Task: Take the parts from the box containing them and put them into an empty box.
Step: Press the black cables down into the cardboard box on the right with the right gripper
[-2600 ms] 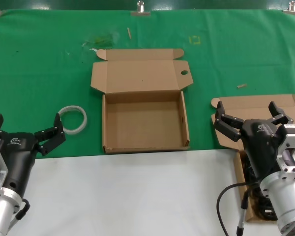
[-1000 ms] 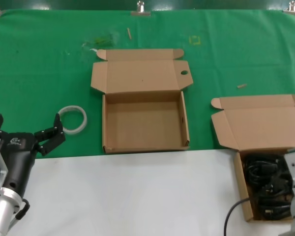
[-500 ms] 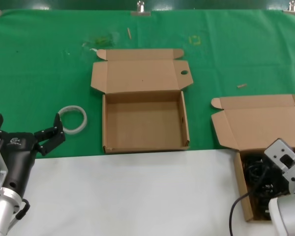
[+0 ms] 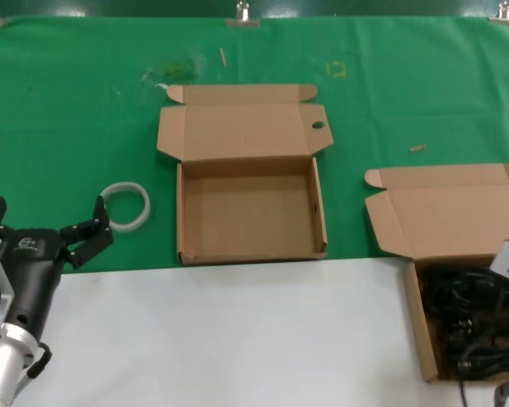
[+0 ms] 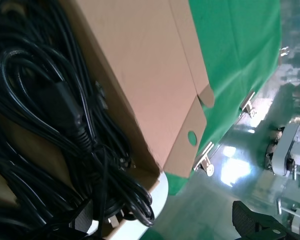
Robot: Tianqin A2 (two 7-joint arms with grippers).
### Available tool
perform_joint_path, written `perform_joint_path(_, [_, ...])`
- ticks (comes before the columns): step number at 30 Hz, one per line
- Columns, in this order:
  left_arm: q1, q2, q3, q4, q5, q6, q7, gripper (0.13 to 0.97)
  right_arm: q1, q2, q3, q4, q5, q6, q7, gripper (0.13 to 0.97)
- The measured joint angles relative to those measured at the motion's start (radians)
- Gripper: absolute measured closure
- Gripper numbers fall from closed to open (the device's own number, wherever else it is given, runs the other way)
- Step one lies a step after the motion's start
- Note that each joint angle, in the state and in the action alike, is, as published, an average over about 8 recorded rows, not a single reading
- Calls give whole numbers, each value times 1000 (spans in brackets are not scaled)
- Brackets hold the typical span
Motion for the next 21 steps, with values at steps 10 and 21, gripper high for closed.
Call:
perform_joint_path(10, [0,0,0,0,0,0,0,132,43,-41,150,-27,4,-36,-205,129])
perform_joint_path(21, [0,0,0,0,0,0,0,132,35,-76,186,-10,4,-40,-255,129])
